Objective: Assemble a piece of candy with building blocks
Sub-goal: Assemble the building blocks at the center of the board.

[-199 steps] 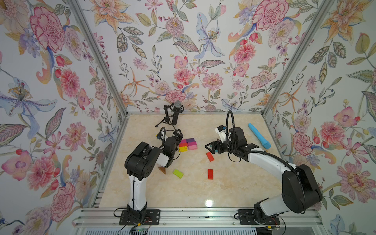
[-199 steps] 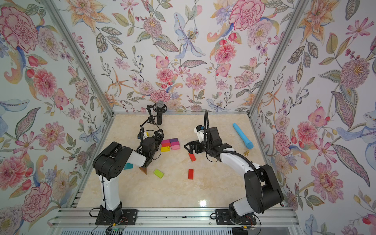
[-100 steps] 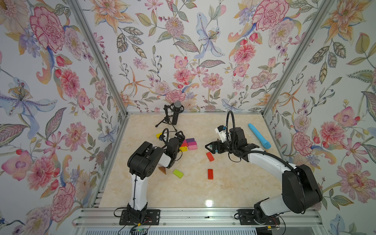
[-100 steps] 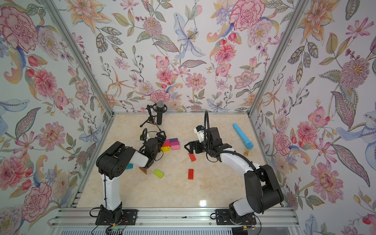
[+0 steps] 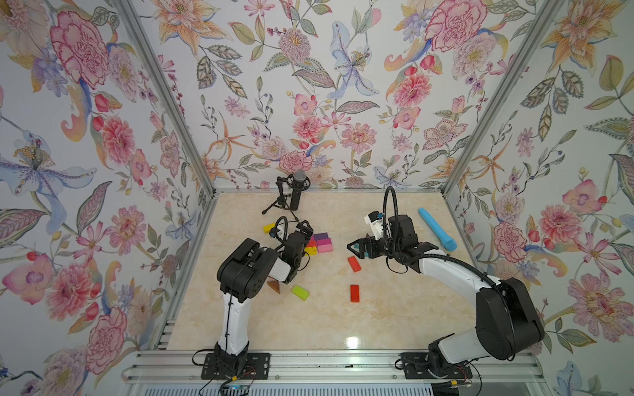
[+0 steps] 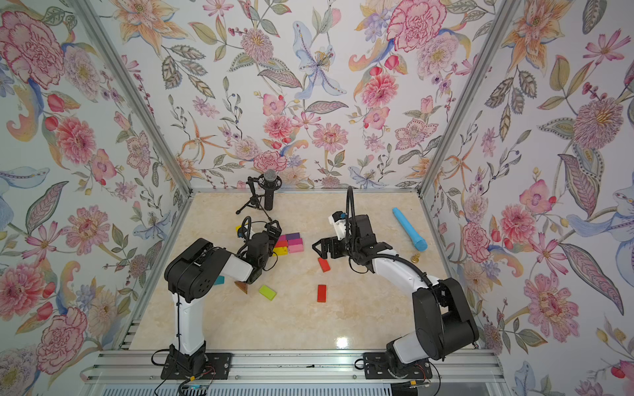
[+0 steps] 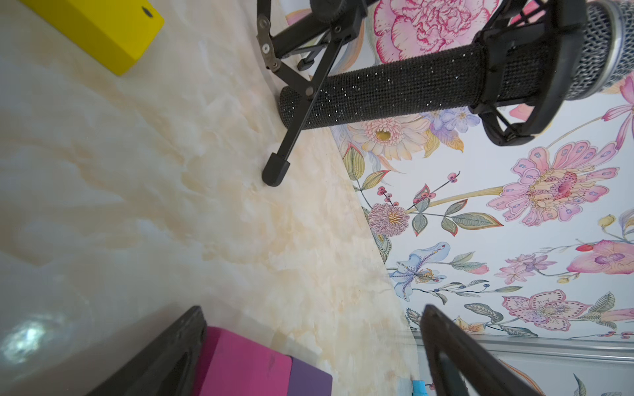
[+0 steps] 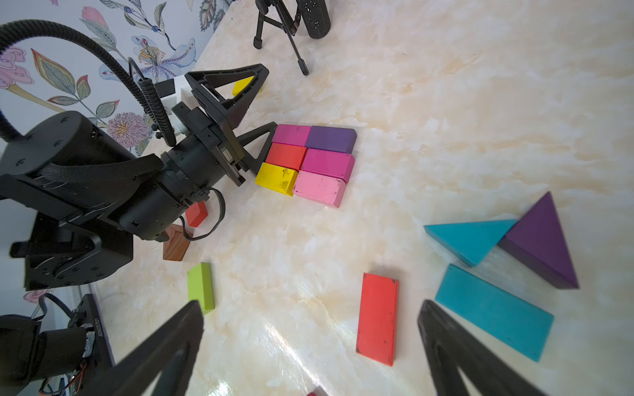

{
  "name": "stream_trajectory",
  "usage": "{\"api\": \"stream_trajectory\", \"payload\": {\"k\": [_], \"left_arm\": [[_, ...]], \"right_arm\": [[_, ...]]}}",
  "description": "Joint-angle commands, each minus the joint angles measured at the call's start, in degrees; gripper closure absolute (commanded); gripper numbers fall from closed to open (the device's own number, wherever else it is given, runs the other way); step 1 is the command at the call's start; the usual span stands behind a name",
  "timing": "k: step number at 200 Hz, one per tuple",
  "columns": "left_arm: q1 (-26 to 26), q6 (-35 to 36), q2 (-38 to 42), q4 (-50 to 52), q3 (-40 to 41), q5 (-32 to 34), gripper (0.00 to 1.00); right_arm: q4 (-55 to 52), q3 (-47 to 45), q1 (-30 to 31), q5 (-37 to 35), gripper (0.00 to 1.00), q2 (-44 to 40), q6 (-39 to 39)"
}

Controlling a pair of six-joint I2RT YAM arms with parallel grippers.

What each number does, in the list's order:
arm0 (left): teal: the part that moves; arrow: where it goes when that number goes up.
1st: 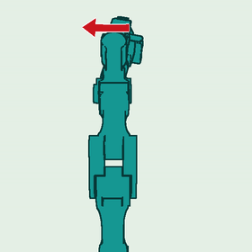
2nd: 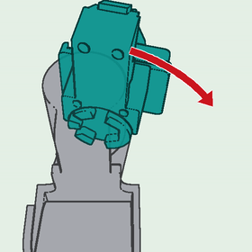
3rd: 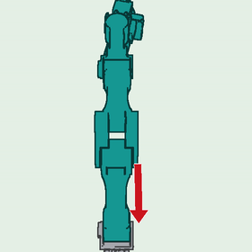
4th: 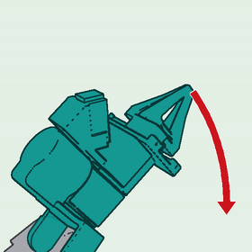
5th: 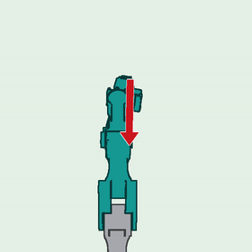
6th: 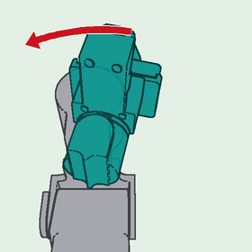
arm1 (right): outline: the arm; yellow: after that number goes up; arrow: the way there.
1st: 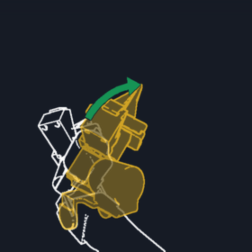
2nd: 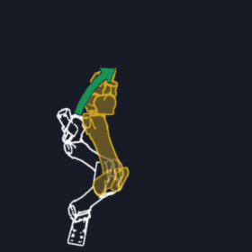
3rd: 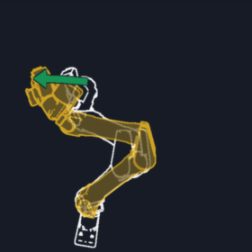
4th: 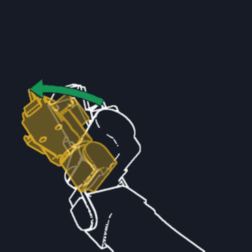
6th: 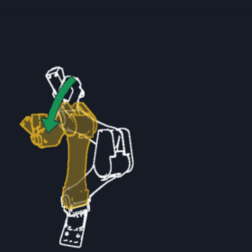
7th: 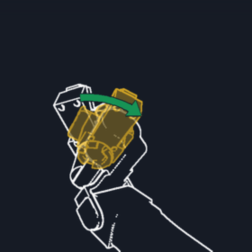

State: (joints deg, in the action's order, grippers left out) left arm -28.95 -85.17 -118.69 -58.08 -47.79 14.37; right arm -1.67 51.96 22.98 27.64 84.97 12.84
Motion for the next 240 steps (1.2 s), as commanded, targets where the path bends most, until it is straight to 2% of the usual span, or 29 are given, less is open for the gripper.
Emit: {"api": "stream_trajectory", "payload": {"k": [1, 132, 195, 221, 240], "left_arm": [[-0.8, -0.9, -2.3, 0.8, -0.8, 1.0, 0.01], [-0.8, 0.3, -4.2, -0.4, -0.9, -2.6, 0.01], [-0.7, 0.5, -3.6, -0.4, -0.6, -2.2, 0.01], [0.0, 2.9, -2.0, 0.6, -0.9, -2.7, 0.01], [1.6, 8.0, 1.3, 4.8, -2.0, -5.4, 0.01]], "right_arm": [[0.7, -0.6, -0.3, 0.7, 0.0, -1.2, 0.1], [0.9, -0.5, -0.5, 0.5, 0.0, -0.5, 0.1], [1.0, -0.6, -0.7, 0.5, 0.0, -0.4, 0.2], [0.8, -0.7, -0.7, 0.3, 0.0, -0.5, 0.1], [0.6, -0.7, -0.8, 0.1, 0.0, -0.8, 0.1]]}}
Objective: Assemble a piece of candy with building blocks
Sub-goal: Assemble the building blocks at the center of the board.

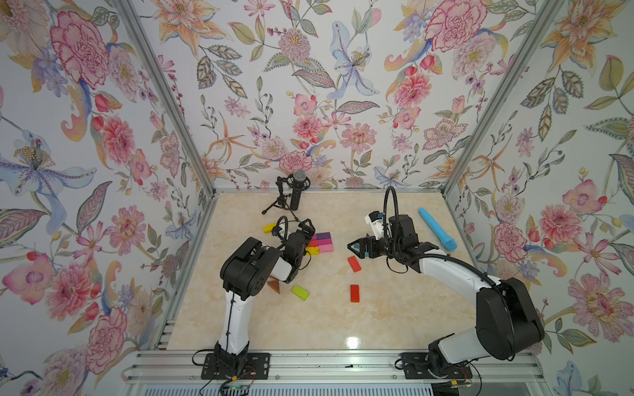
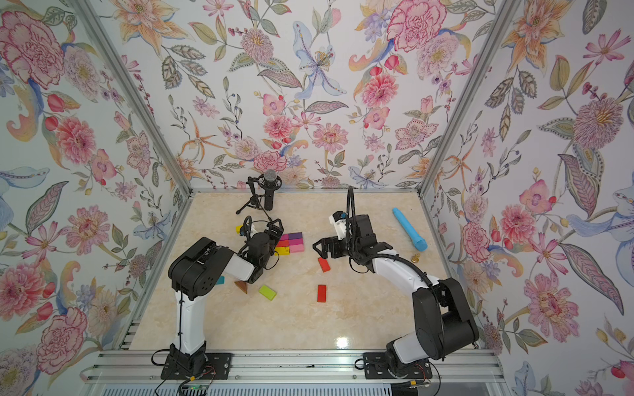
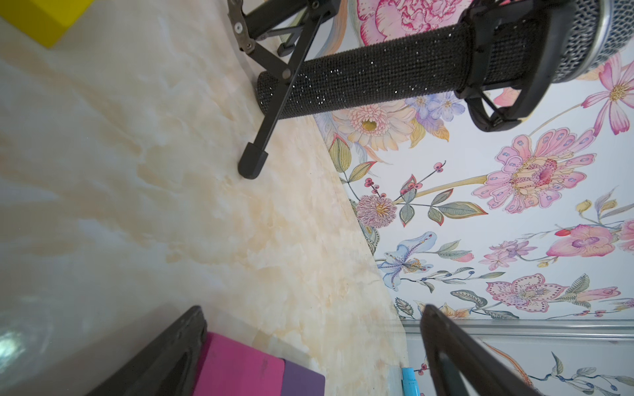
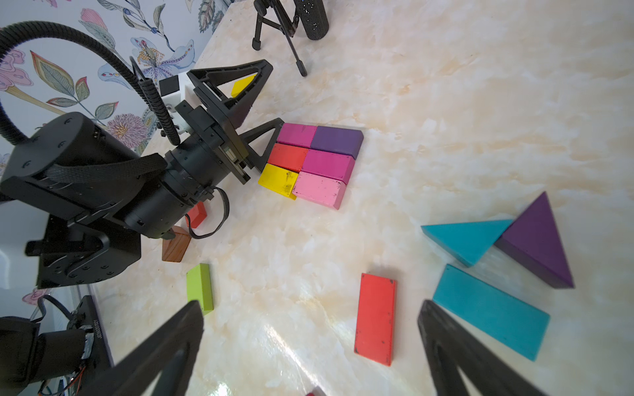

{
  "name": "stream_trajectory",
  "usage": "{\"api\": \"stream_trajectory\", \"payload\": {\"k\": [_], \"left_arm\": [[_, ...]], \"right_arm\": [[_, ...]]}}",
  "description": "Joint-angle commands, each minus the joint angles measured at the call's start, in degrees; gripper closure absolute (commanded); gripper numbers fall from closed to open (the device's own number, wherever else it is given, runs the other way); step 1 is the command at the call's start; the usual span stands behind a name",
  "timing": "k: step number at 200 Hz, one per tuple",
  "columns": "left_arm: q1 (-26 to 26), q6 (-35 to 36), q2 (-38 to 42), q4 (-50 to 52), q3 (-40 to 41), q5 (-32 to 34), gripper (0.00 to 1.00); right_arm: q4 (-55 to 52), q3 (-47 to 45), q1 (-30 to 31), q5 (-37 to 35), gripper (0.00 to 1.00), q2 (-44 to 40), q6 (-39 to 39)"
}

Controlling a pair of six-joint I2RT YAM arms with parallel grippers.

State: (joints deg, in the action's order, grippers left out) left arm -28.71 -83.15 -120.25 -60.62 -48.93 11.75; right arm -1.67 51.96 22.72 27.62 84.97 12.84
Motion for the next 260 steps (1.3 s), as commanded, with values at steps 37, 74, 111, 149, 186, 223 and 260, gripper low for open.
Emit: {"api": "stream_trajectory", "payload": {"k": [37, 74, 111, 149, 186, 223, 260], "left_arm": [[4.5, 25.8, 16.6, 34.8, -6.3, -8.4, 0.01], [4.6, 40.8, 26.2, 65.0, -8.7, -12.3, 0.01], [7.2, 41.8, 33.6, 67.3, -0.9, -9.1, 0.01], [10.6, 45.8, 27.5, 71.6, -3.4, -11.3, 0.01], [11.6, 46.2, 28.1, 74.1, -2.2, -9.7, 0.01], [13.5, 47.0, 28.0, 77.2, -1.8, -8.9, 0.01], [14.9, 44.9, 34.6, 81.2, 0.3, -7.0, 0.01]], "right_arm": [[-3.2, -2.0, -0.2, -2.3, 0.0, -2.2, -1.5], [-4.8, -3.6, 2.8, -6.4, 0.0, -2.9, -1.0], [-4.7, 3.5, 10.1, -8.8, 0.0, 2.7, 0.4], [-4.7, 6.3, 11.3, -7.3, 0.0, 3.3, 0.7], [-3.2, 5.8, 12.4, -5.4, 0.0, 6.6, 0.0], [-3.1, 6.8, 12.6, -3.2, 0.0, 7.3, -1.1], [-1.7, 5.3, 12.8, -2.1, 0.0, 9.2, -1.3]]}}
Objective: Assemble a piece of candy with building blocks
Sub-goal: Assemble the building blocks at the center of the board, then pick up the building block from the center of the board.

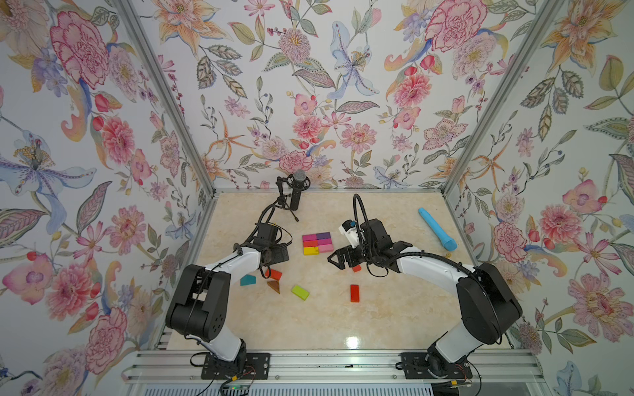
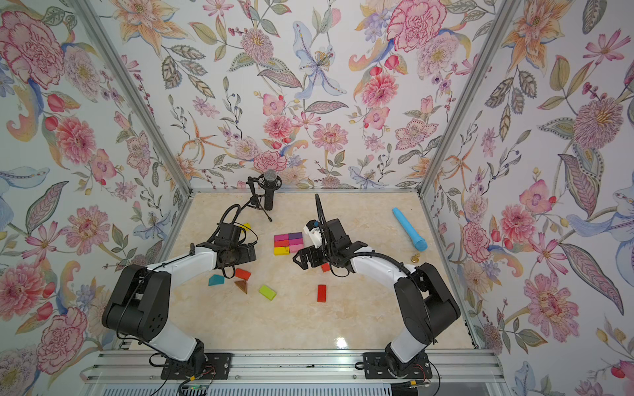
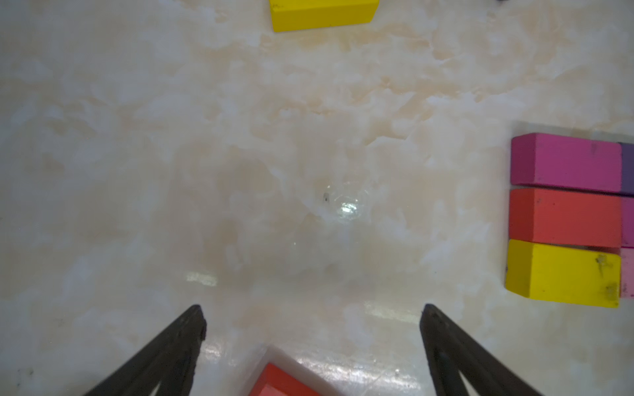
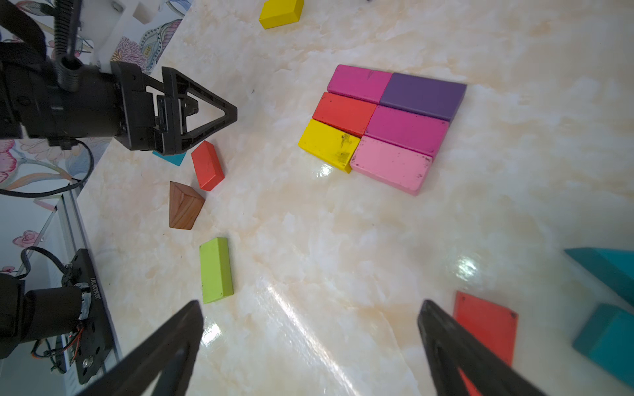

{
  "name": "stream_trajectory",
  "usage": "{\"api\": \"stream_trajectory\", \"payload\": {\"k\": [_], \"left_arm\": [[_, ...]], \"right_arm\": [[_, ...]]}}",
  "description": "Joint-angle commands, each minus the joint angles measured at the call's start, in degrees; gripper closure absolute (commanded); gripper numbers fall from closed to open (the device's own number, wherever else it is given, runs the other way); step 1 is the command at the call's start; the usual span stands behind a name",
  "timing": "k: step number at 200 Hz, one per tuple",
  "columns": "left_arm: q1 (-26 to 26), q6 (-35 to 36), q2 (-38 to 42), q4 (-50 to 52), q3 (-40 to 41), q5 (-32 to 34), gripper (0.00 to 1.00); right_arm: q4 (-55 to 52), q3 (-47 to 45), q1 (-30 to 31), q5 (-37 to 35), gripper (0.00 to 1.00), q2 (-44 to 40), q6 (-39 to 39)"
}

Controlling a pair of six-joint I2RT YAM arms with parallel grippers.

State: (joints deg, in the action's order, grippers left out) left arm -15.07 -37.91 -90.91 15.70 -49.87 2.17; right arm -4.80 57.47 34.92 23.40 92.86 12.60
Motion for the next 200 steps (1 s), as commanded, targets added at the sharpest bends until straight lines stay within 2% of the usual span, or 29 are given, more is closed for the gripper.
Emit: {"api": "stream_trajectory", "payload": {"k": [1, 39, 43, 72, 96, 128, 159, 187, 200], "left_arm": [[1.3, -0.5, 5.4, 5.0, 1.2, 2.6, 0.01], [5.2, -4.0, 13.6, 9.6, 5.9, 0.8, 0.01], [5.4, -4.3, 14.5, 9.9, 6.4, 0.5, 0.01], [6.6, -5.1, 16.5, 15.1, 8.1, 0.6, 0.01], [8.6, -7.8, 17.3, 13.4, 12.4, -2.7, 0.01], [9.4, -12.5, 18.5, 10.3, 15.6, -2.8, 0.02], [11.0, -14.6, 18.3, 7.1, 17.6, -4.1, 0.1], [11.5, -15.0, 14.7, 2.3, 17.3, -5.6, 0.15], [11.5, -14.5, 12.6, 0.5, 16.7, -5.7, 0.24]], "right_arm": [[1.5, -0.2, 0.6, 2.3, 0.0, 1.3, -1.1], [2.9, -0.8, 1.9, 4.1, 0.0, 1.1, -3.8], [2.9, -0.7, 3.5, 4.4, 0.0, 1.3, -4.0], [4.3, -0.3, 4.1, 6.6, 0.0, 2.5, -3.8], [4.6, -0.7, 4.2, 7.2, 0.0, 2.1, -3.5], [4.6, -1.1, 3.8, 7.2, 0.0, 1.6, -3.5], [4.7, -1.0, 3.3, 7.4, 0.0, 1.9, -3.4], [4.6, -0.5, 2.6, 7.8, 0.0, 2.2, -2.8], [4.6, -0.6, 1.8, 7.8, 0.0, 1.8, -2.7]]}}
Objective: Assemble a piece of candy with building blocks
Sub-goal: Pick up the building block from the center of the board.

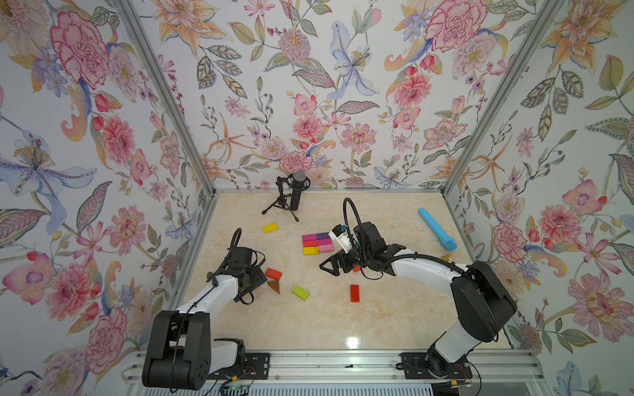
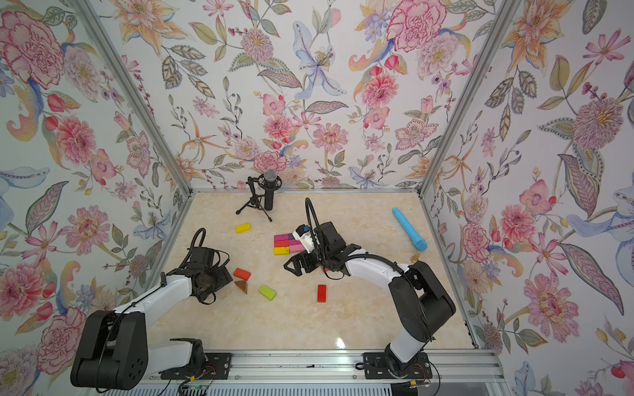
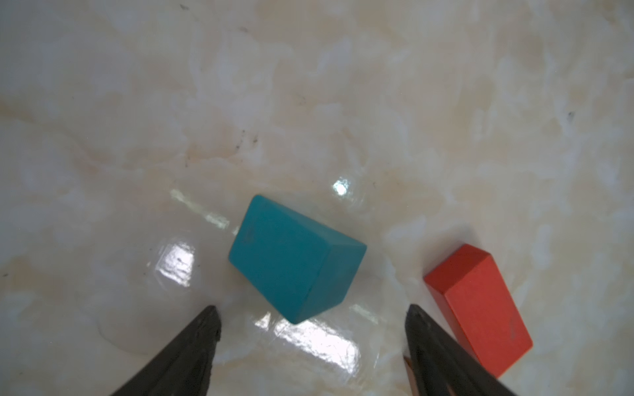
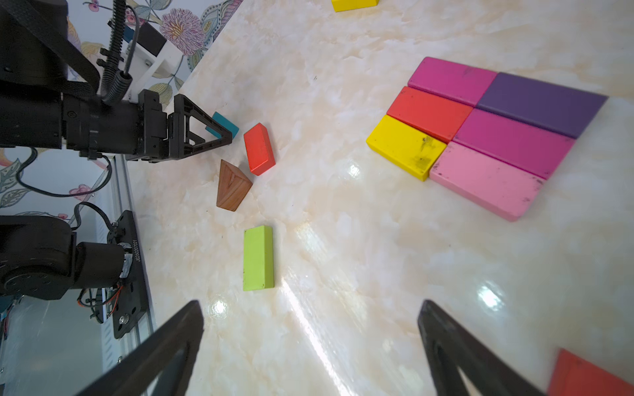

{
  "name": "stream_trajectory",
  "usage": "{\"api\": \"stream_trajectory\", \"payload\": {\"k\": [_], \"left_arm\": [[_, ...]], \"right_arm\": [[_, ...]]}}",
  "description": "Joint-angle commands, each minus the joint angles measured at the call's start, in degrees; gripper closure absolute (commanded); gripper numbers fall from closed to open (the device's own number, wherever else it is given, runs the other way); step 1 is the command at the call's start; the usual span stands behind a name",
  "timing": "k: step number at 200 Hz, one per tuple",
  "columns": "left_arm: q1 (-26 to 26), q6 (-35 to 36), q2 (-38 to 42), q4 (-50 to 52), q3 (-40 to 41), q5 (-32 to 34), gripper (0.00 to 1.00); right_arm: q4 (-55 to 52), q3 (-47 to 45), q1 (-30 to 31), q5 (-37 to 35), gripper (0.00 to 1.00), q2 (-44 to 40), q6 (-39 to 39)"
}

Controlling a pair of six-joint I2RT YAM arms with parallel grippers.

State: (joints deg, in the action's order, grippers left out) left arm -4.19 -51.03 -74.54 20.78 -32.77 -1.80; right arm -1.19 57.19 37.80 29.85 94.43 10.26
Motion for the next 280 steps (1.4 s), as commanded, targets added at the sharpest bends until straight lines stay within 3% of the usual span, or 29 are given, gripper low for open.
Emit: {"api": "stream_trajectory", "payload": {"k": [1, 54, 130, 204, 280], "left_arm": [[0.5, -1.4, -3.9, -4.7, -0.5, -1.7, 0.25], [-0.3, 2.0, -12.8, -8.7, -7.1, -4.4, 0.32], [-3.2, 11.9, -18.1, 1.0, -14.6, 2.7, 0.35], [-4.6, 12.4, -16.6, 2.4, -13.6, 4.9, 0.58], [-4.6, 11.5, -15.6, -0.7, -12.4, 4.5, 0.54]], "right_arm": [[1.0, -0.3, -1.5, 1.4, 0.0, 0.2, -0.3], [0.7, -0.6, -4.3, 0.9, 0.0, -0.2, -0.1], [0.5, -0.8, -5.0, 0.0, 0.0, -0.7, -0.1], [1.2, -1.8, -5.5, -0.5, 0.0, -1.9, 0.1], [1.1, -2.2, -5.2, -1.0, 0.0, -2.1, 0.7]]}}
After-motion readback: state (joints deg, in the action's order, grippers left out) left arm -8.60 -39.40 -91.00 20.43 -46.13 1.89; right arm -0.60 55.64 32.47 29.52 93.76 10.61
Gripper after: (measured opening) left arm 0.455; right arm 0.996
